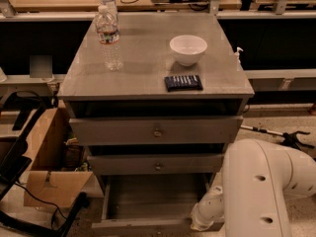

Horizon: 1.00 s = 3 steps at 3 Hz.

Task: Open bottom drawer

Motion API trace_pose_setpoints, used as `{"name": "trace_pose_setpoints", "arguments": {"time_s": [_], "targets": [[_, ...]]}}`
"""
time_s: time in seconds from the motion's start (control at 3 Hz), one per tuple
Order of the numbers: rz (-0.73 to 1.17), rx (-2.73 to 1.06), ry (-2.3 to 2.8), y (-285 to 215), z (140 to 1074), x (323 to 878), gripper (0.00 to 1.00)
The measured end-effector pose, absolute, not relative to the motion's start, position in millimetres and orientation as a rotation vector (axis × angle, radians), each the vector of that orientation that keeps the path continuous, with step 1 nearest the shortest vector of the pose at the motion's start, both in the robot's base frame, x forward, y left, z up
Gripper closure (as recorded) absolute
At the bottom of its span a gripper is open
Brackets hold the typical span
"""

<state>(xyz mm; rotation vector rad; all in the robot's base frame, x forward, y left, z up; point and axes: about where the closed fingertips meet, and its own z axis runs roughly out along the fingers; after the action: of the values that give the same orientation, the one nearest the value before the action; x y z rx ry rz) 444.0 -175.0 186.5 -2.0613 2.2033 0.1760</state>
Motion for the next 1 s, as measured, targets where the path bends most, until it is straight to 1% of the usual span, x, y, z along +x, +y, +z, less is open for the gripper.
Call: {"name": "trace_pose_setpoints", "arguments": {"time_s": [0.33,1.0], "targets": [[0.176,-2.061,2.203,-175.0,186.5,444.0,0.96],[0.176,-2.061,2.203,-175.0,186.5,444.0,0.5]]}}
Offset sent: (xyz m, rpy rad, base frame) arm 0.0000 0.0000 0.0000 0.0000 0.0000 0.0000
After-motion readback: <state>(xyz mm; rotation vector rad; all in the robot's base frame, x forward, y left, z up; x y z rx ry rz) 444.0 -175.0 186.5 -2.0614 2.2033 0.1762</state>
